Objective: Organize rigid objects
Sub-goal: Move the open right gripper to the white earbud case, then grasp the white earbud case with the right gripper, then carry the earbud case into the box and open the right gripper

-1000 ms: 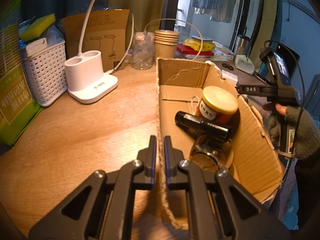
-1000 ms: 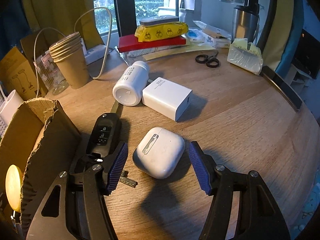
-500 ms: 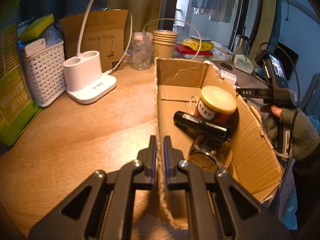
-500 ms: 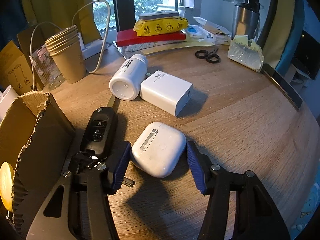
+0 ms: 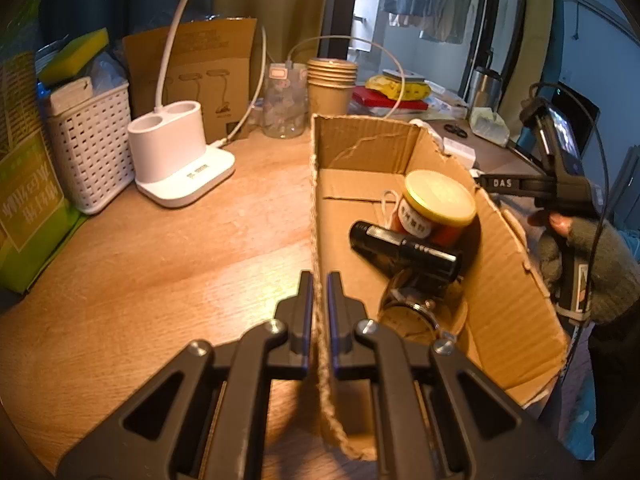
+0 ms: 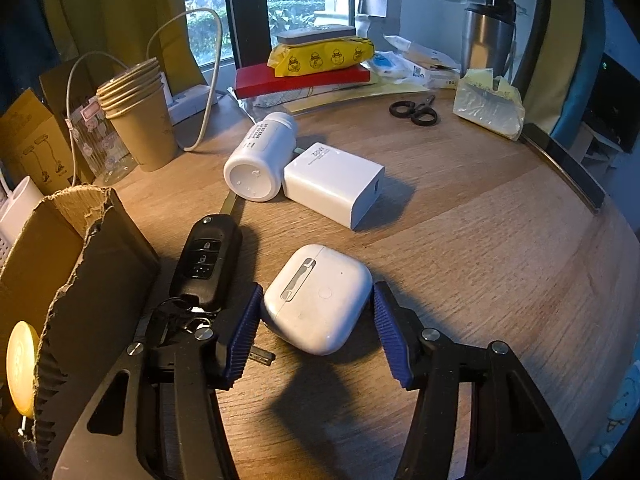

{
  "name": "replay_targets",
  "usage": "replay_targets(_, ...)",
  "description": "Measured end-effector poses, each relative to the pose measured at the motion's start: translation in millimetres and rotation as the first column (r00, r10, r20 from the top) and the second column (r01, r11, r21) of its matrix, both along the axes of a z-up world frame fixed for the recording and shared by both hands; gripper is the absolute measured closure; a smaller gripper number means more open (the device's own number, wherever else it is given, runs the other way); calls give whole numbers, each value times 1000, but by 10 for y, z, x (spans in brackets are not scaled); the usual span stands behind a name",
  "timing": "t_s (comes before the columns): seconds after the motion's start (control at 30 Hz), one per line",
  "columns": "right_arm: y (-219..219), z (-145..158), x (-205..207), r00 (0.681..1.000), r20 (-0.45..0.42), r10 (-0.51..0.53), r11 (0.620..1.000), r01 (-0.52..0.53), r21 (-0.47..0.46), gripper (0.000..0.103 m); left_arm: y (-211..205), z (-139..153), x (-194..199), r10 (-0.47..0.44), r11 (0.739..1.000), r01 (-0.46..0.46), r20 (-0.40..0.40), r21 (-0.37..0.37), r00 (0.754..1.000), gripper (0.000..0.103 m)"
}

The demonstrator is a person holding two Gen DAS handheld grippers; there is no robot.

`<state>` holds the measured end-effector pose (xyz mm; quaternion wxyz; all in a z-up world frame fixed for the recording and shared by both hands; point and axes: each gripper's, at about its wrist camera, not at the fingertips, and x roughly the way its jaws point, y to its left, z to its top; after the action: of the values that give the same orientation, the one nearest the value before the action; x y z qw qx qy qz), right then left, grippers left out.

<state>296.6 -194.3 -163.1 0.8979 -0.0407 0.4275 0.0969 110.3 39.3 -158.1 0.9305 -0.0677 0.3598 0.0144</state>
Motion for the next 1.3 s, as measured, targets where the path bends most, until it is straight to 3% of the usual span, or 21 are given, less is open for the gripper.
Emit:
replay_targets(0.7,77,495,-354,997,73,34,998,-38,51,44,4,-16,4,-12,1000,12,0,-11,1000,97)
replay_targets(1.3,671,799,-572,975,124,182,982,-187,32,44,17,-4,-19,-21,999,21,10,-30,1000,97)
